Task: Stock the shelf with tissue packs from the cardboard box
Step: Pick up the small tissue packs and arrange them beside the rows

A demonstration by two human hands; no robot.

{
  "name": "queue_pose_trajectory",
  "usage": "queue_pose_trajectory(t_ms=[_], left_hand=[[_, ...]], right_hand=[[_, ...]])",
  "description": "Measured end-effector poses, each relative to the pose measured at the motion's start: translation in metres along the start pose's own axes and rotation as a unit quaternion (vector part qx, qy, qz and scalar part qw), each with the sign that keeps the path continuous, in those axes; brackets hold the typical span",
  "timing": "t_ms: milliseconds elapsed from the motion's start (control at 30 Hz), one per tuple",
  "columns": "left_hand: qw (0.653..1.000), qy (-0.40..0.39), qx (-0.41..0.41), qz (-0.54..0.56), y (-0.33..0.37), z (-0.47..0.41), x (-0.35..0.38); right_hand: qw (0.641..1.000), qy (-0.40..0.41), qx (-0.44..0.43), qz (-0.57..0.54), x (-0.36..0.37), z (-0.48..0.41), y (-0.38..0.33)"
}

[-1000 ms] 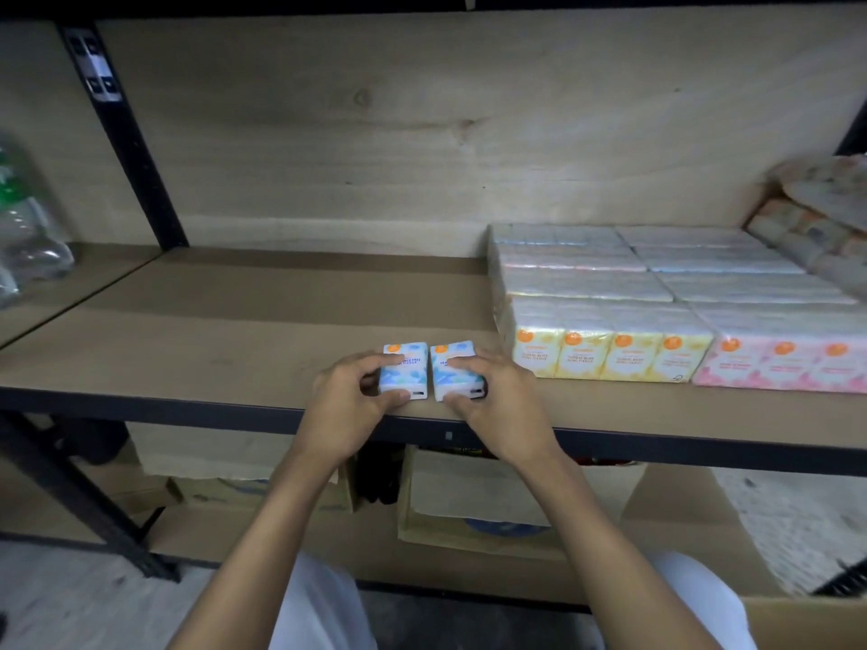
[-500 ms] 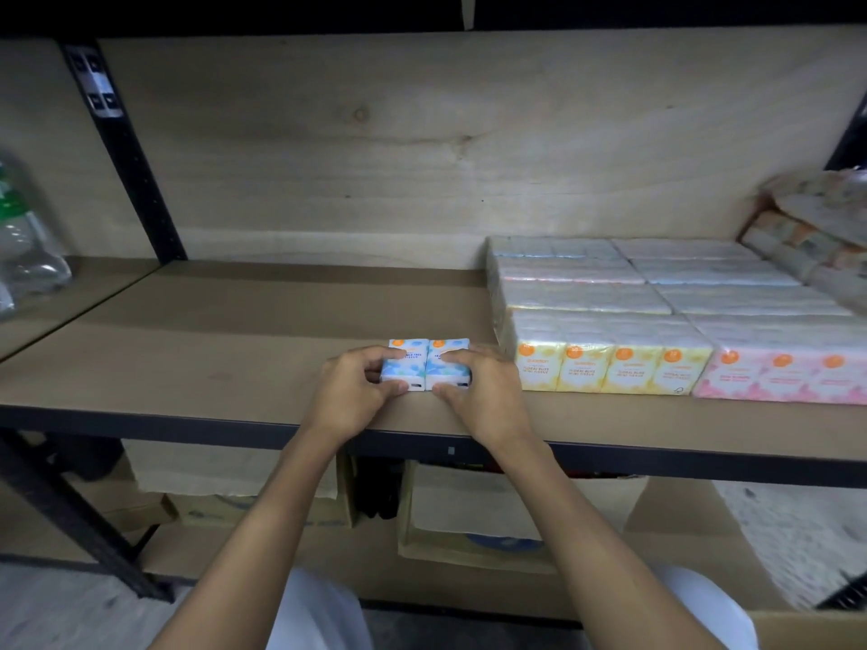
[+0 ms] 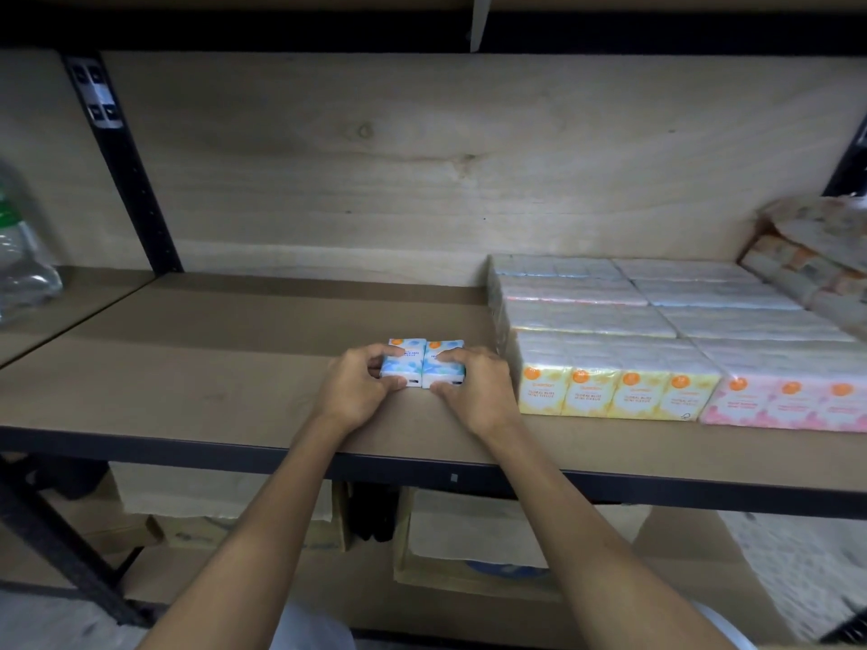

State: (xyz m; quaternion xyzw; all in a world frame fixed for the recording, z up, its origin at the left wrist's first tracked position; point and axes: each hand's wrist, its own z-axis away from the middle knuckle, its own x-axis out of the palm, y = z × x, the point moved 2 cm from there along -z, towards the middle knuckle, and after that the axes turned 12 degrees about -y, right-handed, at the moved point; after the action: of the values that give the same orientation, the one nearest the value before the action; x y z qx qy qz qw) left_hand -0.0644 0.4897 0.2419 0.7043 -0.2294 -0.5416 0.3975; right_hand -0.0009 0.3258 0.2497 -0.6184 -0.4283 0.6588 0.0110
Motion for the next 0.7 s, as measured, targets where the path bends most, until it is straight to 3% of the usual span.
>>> queue_pose_trajectory(t_ms=[700], left_hand=[[1.0,0.011,0.015,0.007,-0.004,-0.017,0.001]], right_hand=[[1.0,0.017,-0.007,-0.009,0.005,-0.022,0.009]])
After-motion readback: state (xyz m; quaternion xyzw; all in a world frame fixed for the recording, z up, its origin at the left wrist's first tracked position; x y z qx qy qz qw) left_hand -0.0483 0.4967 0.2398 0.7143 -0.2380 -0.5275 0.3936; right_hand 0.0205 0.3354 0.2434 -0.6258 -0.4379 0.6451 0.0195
